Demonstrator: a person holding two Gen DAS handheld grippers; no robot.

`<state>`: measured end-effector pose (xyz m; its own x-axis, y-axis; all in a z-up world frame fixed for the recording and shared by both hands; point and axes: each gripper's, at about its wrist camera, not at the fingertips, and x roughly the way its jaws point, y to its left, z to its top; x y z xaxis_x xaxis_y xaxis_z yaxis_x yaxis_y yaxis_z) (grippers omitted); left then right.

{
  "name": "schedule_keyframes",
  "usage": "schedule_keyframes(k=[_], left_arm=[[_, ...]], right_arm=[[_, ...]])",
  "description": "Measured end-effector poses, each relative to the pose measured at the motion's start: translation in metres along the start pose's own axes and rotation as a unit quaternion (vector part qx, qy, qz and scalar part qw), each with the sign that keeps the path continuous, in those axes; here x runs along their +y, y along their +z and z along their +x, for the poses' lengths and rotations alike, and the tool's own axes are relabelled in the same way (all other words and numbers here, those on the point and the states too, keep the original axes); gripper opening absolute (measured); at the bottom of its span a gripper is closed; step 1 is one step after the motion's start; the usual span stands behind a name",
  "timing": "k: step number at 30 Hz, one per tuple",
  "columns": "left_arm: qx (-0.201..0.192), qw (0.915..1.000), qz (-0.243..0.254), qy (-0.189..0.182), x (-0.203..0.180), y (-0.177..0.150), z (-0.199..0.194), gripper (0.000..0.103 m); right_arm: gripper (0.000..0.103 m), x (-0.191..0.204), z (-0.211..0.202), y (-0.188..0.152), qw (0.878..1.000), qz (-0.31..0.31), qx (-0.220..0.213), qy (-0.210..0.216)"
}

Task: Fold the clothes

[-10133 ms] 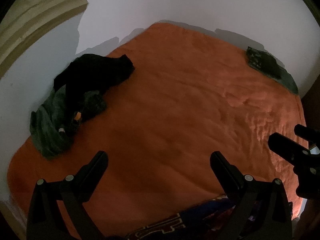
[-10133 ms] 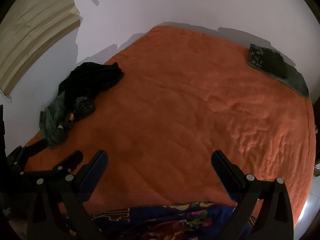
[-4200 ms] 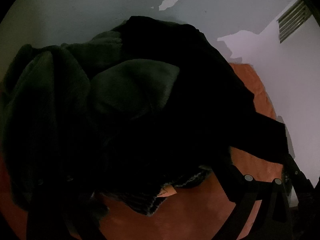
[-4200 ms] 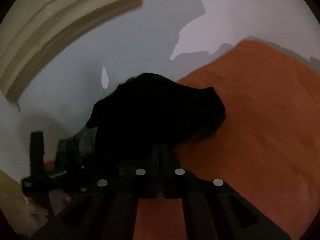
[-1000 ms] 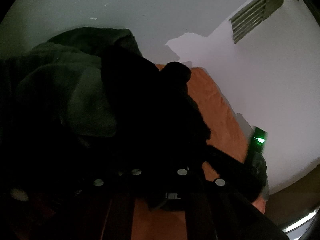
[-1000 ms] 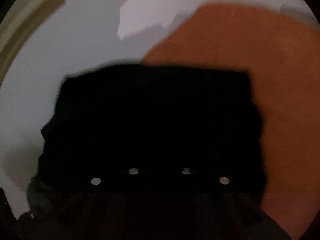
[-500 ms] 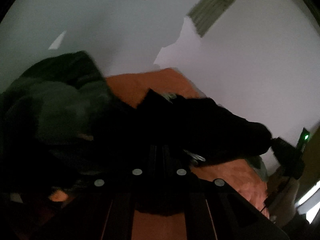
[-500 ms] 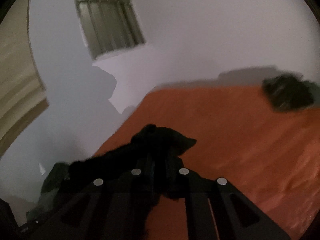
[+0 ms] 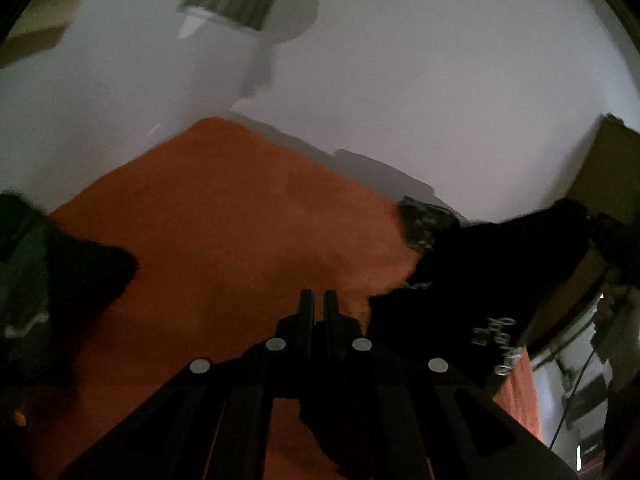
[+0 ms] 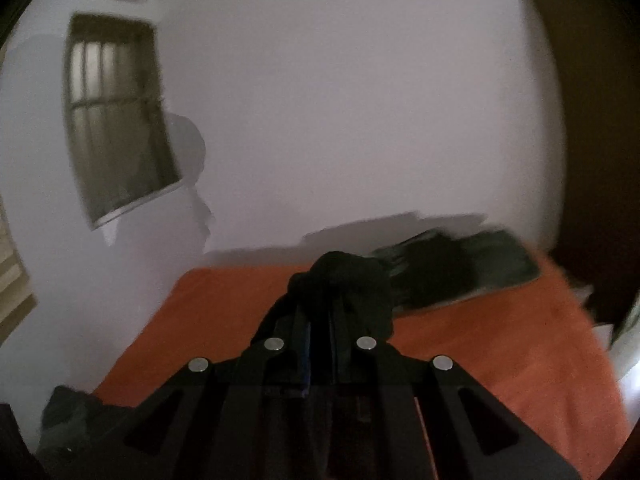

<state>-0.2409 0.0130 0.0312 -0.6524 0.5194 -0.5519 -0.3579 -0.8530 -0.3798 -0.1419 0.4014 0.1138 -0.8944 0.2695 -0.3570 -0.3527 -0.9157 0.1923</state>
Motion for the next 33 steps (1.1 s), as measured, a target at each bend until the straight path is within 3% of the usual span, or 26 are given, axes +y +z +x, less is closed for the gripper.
schedule_keyframes(k=[4,7,10,11,14,16,17,18,19,22,26,29,31,33], left_arm=[[0.023,0.9986,0.038,0.027,-0.045,0.024,0.044,0.002],[0.042,0.9958,0.044,0.068,-0.058,0.032,0.093,0.000],[0.087,0.9902,0.043,0.100,-0.059,0.025,0.147,0.000],[0.107,0.9875,0.044,0.108,-0.059,0.017,0.162,0.000],[0.155,0.9834,0.027,0.091,-0.066,-0.022,0.187,0.003],[0.179,0.9809,0.018,0.074,-0.069,-0.048,0.197,0.012],[0.190,0.9793,0.019,0.068,-0.073,-0.064,0.199,0.025],[0.200,0.9776,0.020,0.063,-0.078,-0.081,0.200,0.031],[0.210,0.9757,0.021,0.058,-0.082,-0.098,0.201,0.038],[0.225,0.9742,0.010,0.020,-0.089,-0.146,0.189,0.038],[0.240,0.9705,-0.005,-0.024,-0.104,-0.202,0.183,0.038],[0.249,0.9671,-0.013,-0.052,-0.116,-0.232,0.179,0.038],[0.250,0.9652,-0.016,-0.074,-0.123,-0.244,0.177,0.038],[0.255,0.9617,-0.014,-0.100,-0.126,-0.255,0.180,0.038]], right_arm=[[0.006,-0.088,-0.019,0.025,0.999,0.008,-0.010,-0.047],[0.006,-0.146,-0.011,0.023,0.997,0.027,0.012,-0.075],[0.009,-0.204,0.026,-0.002,0.991,0.050,0.084,-0.089],[0.010,-0.220,0.045,-0.019,0.986,0.053,0.129,-0.091],[0.017,-0.263,0.102,-0.083,0.951,0.070,0.287,-0.095],[0.036,-0.285,0.111,-0.116,0.933,0.085,0.335,-0.097],[0.044,-0.292,0.111,-0.129,0.929,0.089,0.343,-0.101],[0.054,-0.298,0.107,-0.137,0.930,0.092,0.341,-0.106],[0.057,-0.301,0.102,-0.144,0.930,0.095,0.338,-0.108],[0.061,-0.287,0.080,-0.159,0.938,0.102,0.318,-0.095],[0.063,-0.222,0.044,-0.192,0.947,0.063,0.315,-0.006],[0.063,-0.163,0.035,-0.216,0.941,-0.003,0.329,0.076],[0.063,-0.118,0.037,-0.233,0.931,-0.079,0.335,0.120],[0.063,-0.080,0.043,-0.250,0.921,-0.165,0.330,0.125]])
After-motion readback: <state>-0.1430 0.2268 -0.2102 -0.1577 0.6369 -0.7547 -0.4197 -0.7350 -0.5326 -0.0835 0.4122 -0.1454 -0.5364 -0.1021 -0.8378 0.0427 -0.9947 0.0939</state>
